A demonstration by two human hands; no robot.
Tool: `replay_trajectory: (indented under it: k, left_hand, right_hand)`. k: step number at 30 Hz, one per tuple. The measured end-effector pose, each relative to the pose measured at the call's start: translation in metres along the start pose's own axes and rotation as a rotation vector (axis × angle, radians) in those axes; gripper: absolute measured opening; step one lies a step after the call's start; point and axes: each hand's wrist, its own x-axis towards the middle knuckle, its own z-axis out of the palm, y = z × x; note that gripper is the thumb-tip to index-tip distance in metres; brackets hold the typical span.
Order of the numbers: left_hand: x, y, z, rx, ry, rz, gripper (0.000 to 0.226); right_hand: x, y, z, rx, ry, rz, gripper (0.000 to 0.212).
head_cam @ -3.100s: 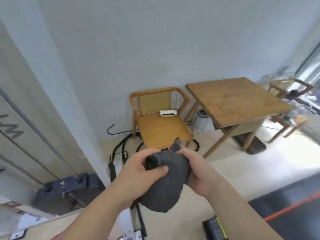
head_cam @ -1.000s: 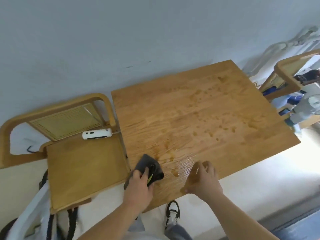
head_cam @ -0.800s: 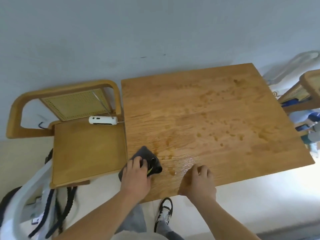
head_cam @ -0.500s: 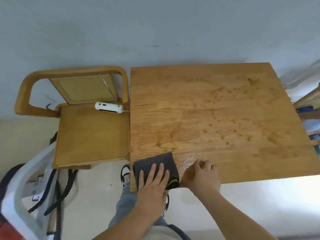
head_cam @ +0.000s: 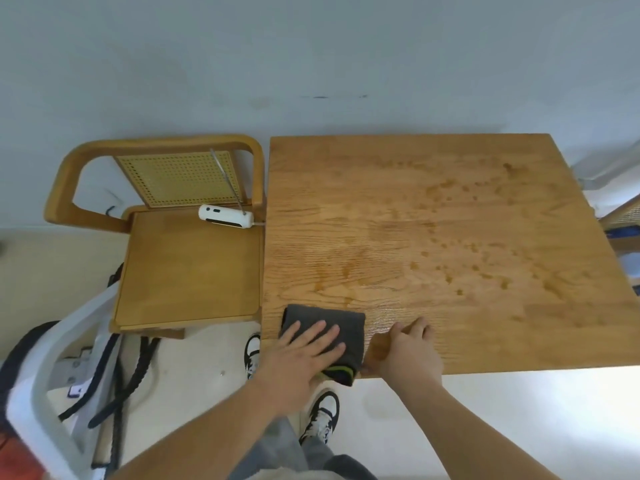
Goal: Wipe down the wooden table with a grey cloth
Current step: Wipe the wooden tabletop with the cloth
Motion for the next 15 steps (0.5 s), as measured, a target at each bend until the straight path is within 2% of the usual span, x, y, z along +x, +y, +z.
replay_trajectory:
  k: [1, 3, 5, 6, 7, 9, 11, 13, 15]
  left_hand:
    - [0.006, -0.015, -0.004, 0.024, 0.002, -0.013, 0.069]
    - [0.02, -0.03, -0.014, -0.041, 0.06, -0.191, 0.071]
    - [0.032, -0.015, -0.023, -0.171, 0.12, -0.364, 0.071]
    - [0.035, 0.001, -0.021, -0.197, 0.128, -0.378, 0.072]
    - [0.035, 0.018, -0.017, -0.19, 0.12, -0.336, 0.072]
    - [0.022, 0.04, -0.004, -0.128, 0.053, -0.147, 0.069]
    - [0.009, 0.03, 0.003, -0.073, 0.002, 0.004, 0.067]
    - [0.012, -0.001, -0.003, 0.026, -0.034, 0.1, 0.069]
    - [0.029, -0.031, -0.018, 0.087, -0.029, 0.1, 0.072]
  right_hand:
    - [0.001, -0.001, -0.002, 0.0, -0.009, 0.005, 0.123]
    - [0.001, -0.003, -0.007, -0.01, -0.032, -0.001, 0.126]
    - [0.001, -0.005, -0.008, -0.035, -0.054, 0.005, 0.127]
    - [0.001, -0.006, -0.008, -0.048, -0.053, 0.013, 0.127]
    - [0.001, -0.006, -0.008, -0.058, -0.038, 0.017, 0.122]
    - [0.003, -0.006, -0.003, -0.057, 0.015, 0.006, 0.098]
    - [0.003, -0.002, 0.002, -0.05, 0.047, -0.015, 0.087]
    - [0.004, 0.001, 0.006, -0.036, 0.043, -0.029, 0.094]
    - [0.007, 0.003, 0.006, -0.001, 0.016, -0.032, 0.111]
